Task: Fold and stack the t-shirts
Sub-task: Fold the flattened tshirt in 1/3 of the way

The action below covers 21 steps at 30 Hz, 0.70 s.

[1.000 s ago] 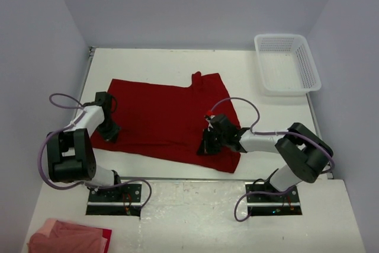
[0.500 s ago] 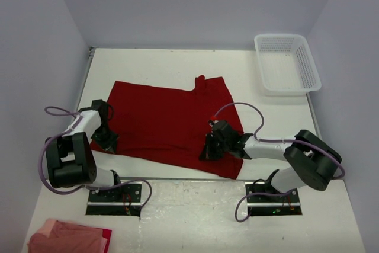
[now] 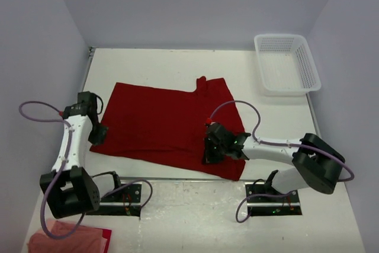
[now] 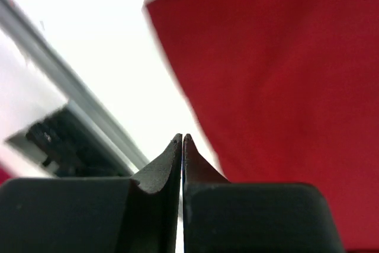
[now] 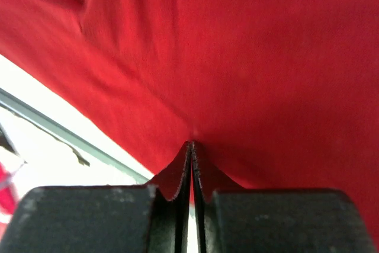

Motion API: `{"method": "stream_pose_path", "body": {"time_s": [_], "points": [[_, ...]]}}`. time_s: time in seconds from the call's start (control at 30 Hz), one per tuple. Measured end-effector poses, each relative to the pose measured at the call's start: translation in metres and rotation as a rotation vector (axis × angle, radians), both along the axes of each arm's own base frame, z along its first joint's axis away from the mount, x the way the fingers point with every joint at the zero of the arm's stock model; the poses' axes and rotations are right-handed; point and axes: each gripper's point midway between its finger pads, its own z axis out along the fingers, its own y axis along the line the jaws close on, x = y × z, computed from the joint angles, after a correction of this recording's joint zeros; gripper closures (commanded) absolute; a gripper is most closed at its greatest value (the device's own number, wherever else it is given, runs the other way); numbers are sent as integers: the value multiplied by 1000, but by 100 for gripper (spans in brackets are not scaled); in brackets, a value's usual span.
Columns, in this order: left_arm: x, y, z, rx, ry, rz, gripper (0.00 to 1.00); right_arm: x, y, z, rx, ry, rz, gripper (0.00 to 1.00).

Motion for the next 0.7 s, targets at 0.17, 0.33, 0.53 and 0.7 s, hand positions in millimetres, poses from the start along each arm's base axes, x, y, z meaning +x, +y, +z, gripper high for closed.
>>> {"method": "stream_pose_path", "body": {"time_s": [0.17,0.33,0.53,0.7], "points": [[60,17,113,138,-402,-31,100,-8,-1,41,-75,-56,53,47],[112,18,198,192,-708,-143,100,44,12,157,14,-280,1,3],[206,4,147,75,-670,-304,100,190,-41,214,-54,-409,-240,20],[244,-2,65,-28,-526,-349,99,301,-72,159,-205,-327,-269,47]]}}
